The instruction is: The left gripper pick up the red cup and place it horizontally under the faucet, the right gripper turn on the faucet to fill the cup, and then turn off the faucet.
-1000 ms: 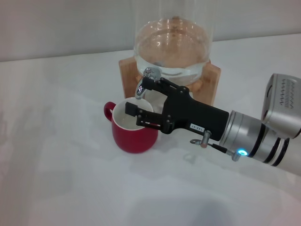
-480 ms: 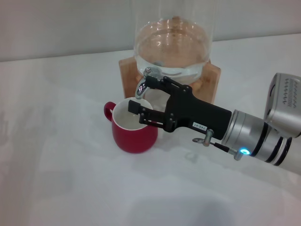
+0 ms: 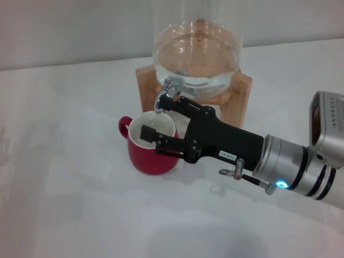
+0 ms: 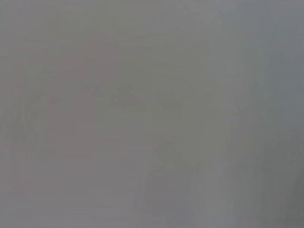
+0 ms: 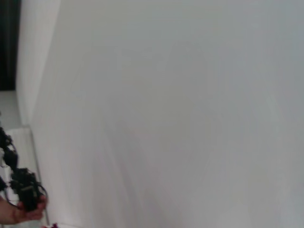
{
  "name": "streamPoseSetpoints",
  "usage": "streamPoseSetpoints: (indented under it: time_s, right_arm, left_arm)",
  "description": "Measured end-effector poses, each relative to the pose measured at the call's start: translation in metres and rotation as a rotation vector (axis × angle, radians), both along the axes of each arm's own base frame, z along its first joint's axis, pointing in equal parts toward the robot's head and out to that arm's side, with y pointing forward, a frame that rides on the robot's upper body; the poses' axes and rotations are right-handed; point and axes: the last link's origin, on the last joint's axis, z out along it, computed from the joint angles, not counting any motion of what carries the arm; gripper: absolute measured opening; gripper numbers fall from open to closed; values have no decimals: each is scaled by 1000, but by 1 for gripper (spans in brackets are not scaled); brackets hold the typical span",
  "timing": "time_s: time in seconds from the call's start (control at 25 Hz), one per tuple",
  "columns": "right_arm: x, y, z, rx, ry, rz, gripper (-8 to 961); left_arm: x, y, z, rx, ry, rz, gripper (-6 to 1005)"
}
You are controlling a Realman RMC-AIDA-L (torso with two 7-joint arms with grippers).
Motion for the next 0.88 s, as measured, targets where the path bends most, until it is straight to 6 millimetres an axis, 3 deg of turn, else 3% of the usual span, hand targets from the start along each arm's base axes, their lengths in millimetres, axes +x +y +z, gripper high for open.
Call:
streamPoseSetpoints:
  time_s: [0.4, 0.88]
  right_arm:
    - [2, -7, 14, -5, 72, 19, 870]
    - [25, 10, 43, 106, 77, -67, 870]
  left_arm:
    - [-1, -1, 0, -1, 0, 4, 515]
    - [-2, -2, 0, 1, 0, 5, 515]
